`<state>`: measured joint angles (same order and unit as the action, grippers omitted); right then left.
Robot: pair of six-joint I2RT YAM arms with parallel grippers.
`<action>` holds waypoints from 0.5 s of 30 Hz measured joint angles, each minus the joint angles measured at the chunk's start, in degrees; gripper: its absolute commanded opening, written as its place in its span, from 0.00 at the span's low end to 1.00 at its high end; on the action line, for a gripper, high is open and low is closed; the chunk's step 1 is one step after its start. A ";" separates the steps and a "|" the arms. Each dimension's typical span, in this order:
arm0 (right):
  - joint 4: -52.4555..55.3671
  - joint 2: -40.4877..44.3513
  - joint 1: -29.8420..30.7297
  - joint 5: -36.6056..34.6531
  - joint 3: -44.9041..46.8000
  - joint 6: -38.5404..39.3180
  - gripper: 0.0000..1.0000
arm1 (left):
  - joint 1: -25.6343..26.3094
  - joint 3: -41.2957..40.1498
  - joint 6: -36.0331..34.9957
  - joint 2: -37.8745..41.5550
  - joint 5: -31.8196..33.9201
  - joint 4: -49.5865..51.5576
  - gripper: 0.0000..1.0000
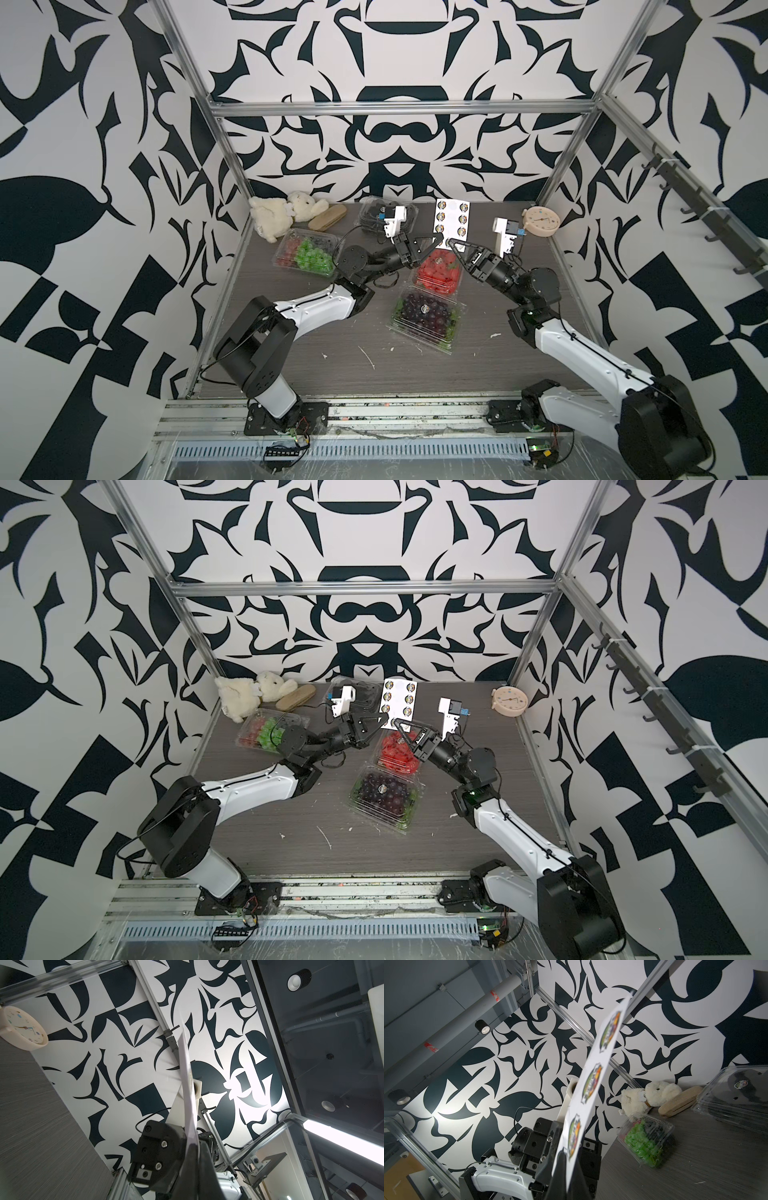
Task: Label fruit boxes
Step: Adjust the label sticker.
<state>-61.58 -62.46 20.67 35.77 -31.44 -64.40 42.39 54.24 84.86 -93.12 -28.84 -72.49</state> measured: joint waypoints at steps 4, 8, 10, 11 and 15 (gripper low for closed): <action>-0.50 -0.24 -0.11 -0.17 0.00 -0.11 0.00 | 0.09 0.90 0.92 -1.25 -0.31 -1.38 0.00; -1.27 -0.81 -0.11 -0.15 0.00 -0.39 0.00 | 0.13 1.16 1.40 -1.75 -0.44 -2.36 0.00; -1.53 -1.05 -0.11 -0.11 0.00 -0.55 0.00 | 0.13 1.16 1.66 -2.01 -0.44 -2.73 0.00; -1.66 -1.14 -0.11 -0.07 0.00 -0.66 0.00 | 0.13 1.18 1.75 -2.12 -0.44 -2.82 0.00; -2.56 -1.38 -0.11 -0.02 0.00 -1.25 0.00 | 0.15 1.38 2.14 -2.62 -0.44 -3.41 0.00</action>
<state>-64.14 -63.83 20.56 35.75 -31.44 -65.65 42.54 55.61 87.00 -95.74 -29.28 -75.90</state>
